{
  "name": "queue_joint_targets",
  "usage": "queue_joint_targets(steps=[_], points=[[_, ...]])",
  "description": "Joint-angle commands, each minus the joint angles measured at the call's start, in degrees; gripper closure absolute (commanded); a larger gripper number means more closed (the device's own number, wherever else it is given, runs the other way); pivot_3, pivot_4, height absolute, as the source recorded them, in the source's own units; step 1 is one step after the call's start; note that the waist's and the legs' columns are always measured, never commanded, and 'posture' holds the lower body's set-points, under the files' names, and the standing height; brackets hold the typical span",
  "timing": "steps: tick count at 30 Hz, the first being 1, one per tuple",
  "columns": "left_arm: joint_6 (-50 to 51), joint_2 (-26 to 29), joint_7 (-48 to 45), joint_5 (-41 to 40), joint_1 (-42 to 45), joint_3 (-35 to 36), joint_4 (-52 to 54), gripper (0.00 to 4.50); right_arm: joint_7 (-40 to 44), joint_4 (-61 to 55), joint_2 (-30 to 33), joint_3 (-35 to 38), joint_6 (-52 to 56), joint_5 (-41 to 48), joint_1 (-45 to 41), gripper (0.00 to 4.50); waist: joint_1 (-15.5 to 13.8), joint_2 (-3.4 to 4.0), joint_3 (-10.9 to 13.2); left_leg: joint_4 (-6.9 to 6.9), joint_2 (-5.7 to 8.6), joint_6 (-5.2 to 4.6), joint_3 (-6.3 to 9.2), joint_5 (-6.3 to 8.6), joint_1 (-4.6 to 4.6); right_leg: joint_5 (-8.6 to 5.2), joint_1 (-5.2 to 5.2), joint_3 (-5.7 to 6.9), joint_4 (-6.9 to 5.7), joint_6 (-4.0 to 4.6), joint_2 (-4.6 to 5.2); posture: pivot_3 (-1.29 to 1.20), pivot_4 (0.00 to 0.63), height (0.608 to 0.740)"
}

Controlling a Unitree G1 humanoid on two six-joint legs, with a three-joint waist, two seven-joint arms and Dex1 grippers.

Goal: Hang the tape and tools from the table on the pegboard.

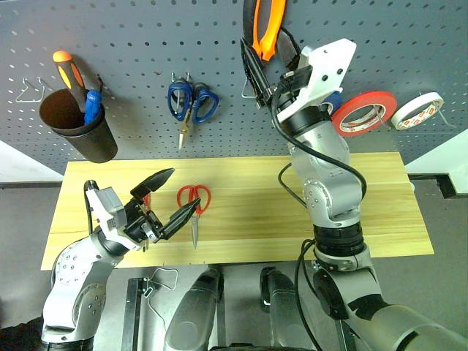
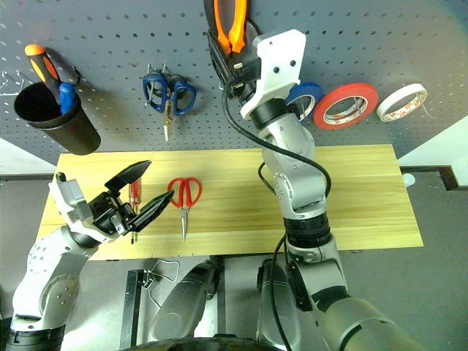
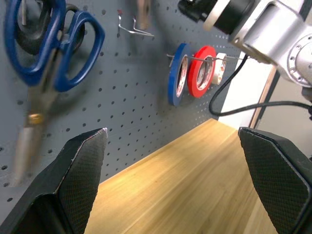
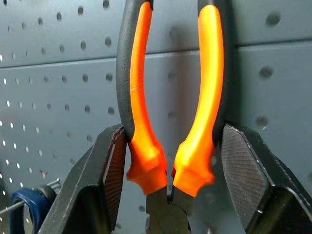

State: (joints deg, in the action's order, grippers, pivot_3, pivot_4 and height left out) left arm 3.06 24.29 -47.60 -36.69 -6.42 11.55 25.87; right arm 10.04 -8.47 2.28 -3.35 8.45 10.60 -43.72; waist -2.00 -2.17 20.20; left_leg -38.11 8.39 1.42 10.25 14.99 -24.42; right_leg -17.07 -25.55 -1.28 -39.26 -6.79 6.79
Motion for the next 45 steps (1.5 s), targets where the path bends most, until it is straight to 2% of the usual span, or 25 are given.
queue_joint_targets(steps=[1, 10, 13, 19, 26, 30, 35, 42, 45], points=[[-0.4, 0.4, 0.6, -0.1, -1.2, 0.1, 3.1, 0.00, 0.6, 1.9, -1.5, -0.9, -4.7, -1.0, -1.0, 1.98, 0.0, 0.01, 0.0, 0.00, 0.00, 0.00, 0.00, 0.00, 0.00, 0.00, 0.00, 0.00, -0.01, 0.00, 0.00, 0.13, 0.333, 0.710], [-0.5, 0.8, 1.4, -0.2, -2.4, 0.4, 4.1, 0.00, 1.6, 4.3, -2.5, -0.9, -6.0, -1.0, -0.3, 1.98, 0.1, 0.03, 0.0, 0.00, -0.05, 0.08, 0.01, -0.05, 0.03, 0.03, -0.02, -0.02, -0.08, 0.05, -0.04, 0.13, 0.342, 0.710], [-0.8, 0.9, 1.4, -0.1, -2.1, 0.3, 3.5, 0.00, 1.5, 0.4, -2.8, -1.4, -0.5, 0.9, 1.4, 1.98, 0.1, 0.03, 0.0, 0.00, -0.06, 0.09, 0.01, -0.05, 0.03, 0.03, -0.03, -0.02, -0.08, 0.06, -0.04, 0.12, 0.337, 0.710], [-1.1, 0.8, 0.9, -0.1, -1.5, 0.2, 2.6, 0.00, 1.3, -2.0, -2.4, -0.7, 3.9, 1.7, 1.1, 0.04, 0.5, 0.04, 0.0, 0.02, -0.07, 0.10, 0.01, -0.06, 0.03, 0.04, -0.03, -0.03, -0.08, 0.08, -0.05, 0.12, 0.333, 0.710], [-0.9, 0.8, 0.7, 0.6, -2.2, -0.3, 2.1, 0.00, 0.4, -4.1, 0.4, 0.5, 6.1, -0.4, 1.3, 0.04, 0.4, 0.03, 0.0, 0.02, -0.07, 0.14, 0.02, -0.08, 0.03, 0.08, -0.04, -0.02, -0.09, 0.12, -0.06, 0.12, 0.324, 0.710], [-0.1, 2.0, -0.8, 1.1, -5.5, -0.4, 2.5, 0.00, 3.4, -9.1, 4.4, 0.4, 9.0, 0.4, 6.2, 0.04, 0.1, 0.03, 0.0, 0.03, -0.07, 0.14, 0.01, -0.08, 0.03, 0.08, -0.03, -0.02, -0.07, 0.12, -0.06, 0.11, 0.320, 0.710], [-2.2, 3.5, -4.0, 4.0, -11.0, -3.5, 4.0, 0.00, 13.0, -20.9, 12.5, 1.1, 17.0, 9.7, 15.2, 0.04, -0.3, 0.04, 0.0, 0.19, -0.07, 0.12, 0.01, -0.07, 0.01, 0.08, -0.04, -0.03, 0.11, 0.13, -0.04, 0.11, 0.315, 0.710], [-3.3, 0.5, -3.4, -0.9, -9.9, -2.9, 5.8, 0.00, 20.7, -33.5, 24.5, 7.9, 28.1, 24.5, 27.5, 0.04, -0.6, 0.05, 0.0, 0.17, -0.10, 0.09, 0.06, -0.05, 0.03, 0.10, 0.06, -0.02, 0.15, 0.12, -0.02, 0.11, 0.305, 0.710], [-2.2, 2.4, -3.4, 1.9, -10.6, -2.7, 3.8, 0.00, 24.1, -36.5, 29.2, 8.6, 29.8, 27.8, 32.8, 0.04, -0.5, 0.05, 0.0, 0.17, -0.10, 0.08, 0.05, -0.04, 0.04, 0.10, 0.07, -0.02, 0.20, 0.12, -0.02, 0.11, 0.303, 0.710]])
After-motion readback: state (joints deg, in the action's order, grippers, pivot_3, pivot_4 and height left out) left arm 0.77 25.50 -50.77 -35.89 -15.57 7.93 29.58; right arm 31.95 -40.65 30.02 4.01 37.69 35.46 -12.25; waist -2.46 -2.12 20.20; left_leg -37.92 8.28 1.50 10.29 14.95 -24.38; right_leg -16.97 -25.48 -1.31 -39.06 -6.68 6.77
